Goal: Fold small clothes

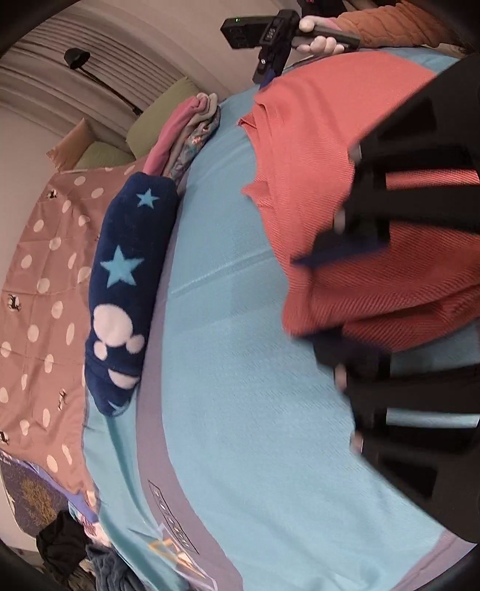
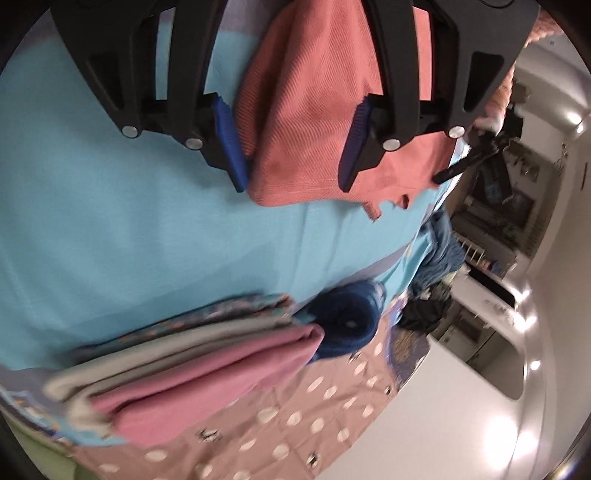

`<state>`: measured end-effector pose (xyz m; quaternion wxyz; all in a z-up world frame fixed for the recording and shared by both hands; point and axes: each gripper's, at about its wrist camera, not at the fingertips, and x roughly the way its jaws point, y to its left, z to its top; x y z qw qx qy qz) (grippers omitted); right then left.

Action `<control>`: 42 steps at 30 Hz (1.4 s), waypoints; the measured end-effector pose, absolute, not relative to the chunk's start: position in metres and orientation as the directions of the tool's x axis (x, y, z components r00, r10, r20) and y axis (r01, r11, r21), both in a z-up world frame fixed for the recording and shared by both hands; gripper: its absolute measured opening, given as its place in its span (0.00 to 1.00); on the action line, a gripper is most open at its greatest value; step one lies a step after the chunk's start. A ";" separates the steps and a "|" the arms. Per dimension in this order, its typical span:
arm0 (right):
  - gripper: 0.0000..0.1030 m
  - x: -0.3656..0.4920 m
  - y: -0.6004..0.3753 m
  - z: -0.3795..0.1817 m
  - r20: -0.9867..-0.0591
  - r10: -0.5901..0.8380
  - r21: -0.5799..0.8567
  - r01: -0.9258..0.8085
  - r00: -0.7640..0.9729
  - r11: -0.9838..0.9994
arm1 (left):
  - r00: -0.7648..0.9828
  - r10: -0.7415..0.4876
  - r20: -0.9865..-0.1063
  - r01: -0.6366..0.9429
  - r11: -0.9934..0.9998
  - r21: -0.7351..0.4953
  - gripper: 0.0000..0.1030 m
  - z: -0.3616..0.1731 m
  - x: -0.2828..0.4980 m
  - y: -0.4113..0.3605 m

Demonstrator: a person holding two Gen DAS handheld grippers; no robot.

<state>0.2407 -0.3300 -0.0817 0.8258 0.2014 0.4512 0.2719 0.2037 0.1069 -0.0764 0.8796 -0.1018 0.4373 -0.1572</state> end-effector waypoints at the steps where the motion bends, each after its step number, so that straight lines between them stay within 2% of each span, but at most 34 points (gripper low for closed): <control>1: 0.07 0.242 -0.323 -0.082 -0.643 0.629 0.559 -0.293 0.438 0.776 | 0.591 -0.360 -0.722 0.194 0.932 -0.307 0.08 -0.073 0.201 0.105; 3: 0.03 0.237 -0.322 -0.075 -0.617 0.634 0.550 -0.321 0.467 0.771 | 0.650 -0.358 -0.670 0.213 0.932 -0.292 0.05 -0.062 0.192 0.104; 5: 0.03 0.220 -0.333 -0.057 -0.522 0.660 0.566 -0.360 0.541 0.742 | 0.720 -0.372 -0.585 0.242 0.926 -0.291 0.05 -0.046 0.174 0.107; 6: 0.03 0.216 -0.337 -0.053 -0.500 0.666 0.574 -0.364 0.554 0.734 | 0.738 -0.362 -0.570 0.238 0.930 -0.282 0.05 -0.043 0.171 0.108; 8: 0.04 0.212 -0.340 -0.048 -0.504 0.637 0.548 -0.353 0.583 0.758 | 0.740 -0.337 -0.582 0.230 0.940 -0.252 0.07 -0.045 0.173 0.109; 9: 0.07 0.214 -0.337 -0.051 -0.535 0.605 0.512 -0.343 0.590 0.788 | 0.731 -0.323 -0.602 0.222 0.946 -0.237 0.09 -0.049 0.176 0.108; 10: 0.17 0.217 -0.333 -0.055 -0.570 0.569 0.484 -0.318 0.593 0.816 | 0.716 -0.297 -0.631 0.201 0.954 -0.221 0.11 -0.055 0.180 0.108; 11: 0.24 0.220 -0.332 -0.060 -0.606 0.529 0.460 -0.281 0.594 0.842 | 0.707 -0.279 -0.650 0.183 0.960 -0.213 0.14 -0.058 0.184 0.108; 14: 0.25 0.214 -0.329 -0.071 -0.678 0.445 0.404 -0.209 0.586 0.891 | 0.729 -0.226 -0.646 0.129 0.972 -0.195 0.38 -0.052 0.175 0.113; 16: 0.25 0.194 -0.331 -0.064 -0.669 0.437 0.392 -0.215 0.601 0.895 | 0.756 -0.225 -0.615 0.141 0.973 -0.183 0.40 -0.037 0.157 0.111; 18: 0.25 0.170 -0.332 -0.053 -0.643 0.468 0.405 -0.249 0.607 0.880 | 0.770 -0.228 -0.595 0.165 0.973 -0.159 0.49 -0.022 0.139 0.103; 19: 0.25 0.161 -0.330 -0.049 -0.633 0.484 0.412 -0.266 0.605 0.872 | 0.778 -0.249 -0.577 0.196 0.969 -0.153 0.52 -0.013 0.126 0.094; 21: 0.25 0.125 -0.326 -0.040 -0.594 0.555 0.438 -0.345 0.582 0.830 | 0.765 -0.315 -0.561 0.275 0.948 -0.158 0.64 -0.006 0.109 0.072; 24: 0.28 0.081 -0.322 -0.048 -0.584 0.622 0.480 -0.395 0.522 0.783 | 0.694 -0.417 -0.587 0.405 0.900 -0.160 0.70 -0.015 0.086 0.030; 26: 0.29 0.066 -0.323 -0.064 -0.619 0.616 0.497 -0.363 0.488 0.788 | 0.615 -0.457 -0.643 0.461 0.869 -0.177 0.70 -0.036 0.082 -0.001; 28: 0.28 0.053 -0.332 -0.094 -0.658 0.628 0.561 -0.285 0.416 0.777 | 0.535 -0.445 -0.718 0.477 0.861 -0.178 0.70 -0.061 0.080 -0.029; 29: 0.25 0.050 -0.335 -0.098 -0.654 0.636 0.578 -0.271 0.410 0.770 | 0.510 -0.450 -0.733 0.491 0.852 -0.182 0.70 -0.067 0.075 -0.041; 32: 0.28 0.037 -0.360 -0.089 -0.608 0.651 0.611 -0.255 0.455 0.749 | 0.478 -0.508 -0.716 0.601 0.784 -0.155 0.70 -0.058 0.048 -0.084; 37: 0.30 0.048 -0.392 -0.059 -0.598 0.579 0.537 -0.260 0.554 0.803 | 0.393 -0.631 -0.668 0.739 0.650 -0.179 0.70 -0.036 0.020 -0.152; 40: 0.30 0.067 -0.396 -0.060 -0.668 0.451 0.416 -0.206 0.592 0.886 | 0.345 -0.633 -0.693 0.753 0.627 -0.198 0.70 -0.047 0.020 -0.192; 42: 0.30 0.073 -0.388 -0.064 -0.689 0.412 0.346 -0.230 0.596 0.910 | 0.309 -0.626 -0.716 0.756 0.619 -0.215 0.70 -0.056 0.021 -0.211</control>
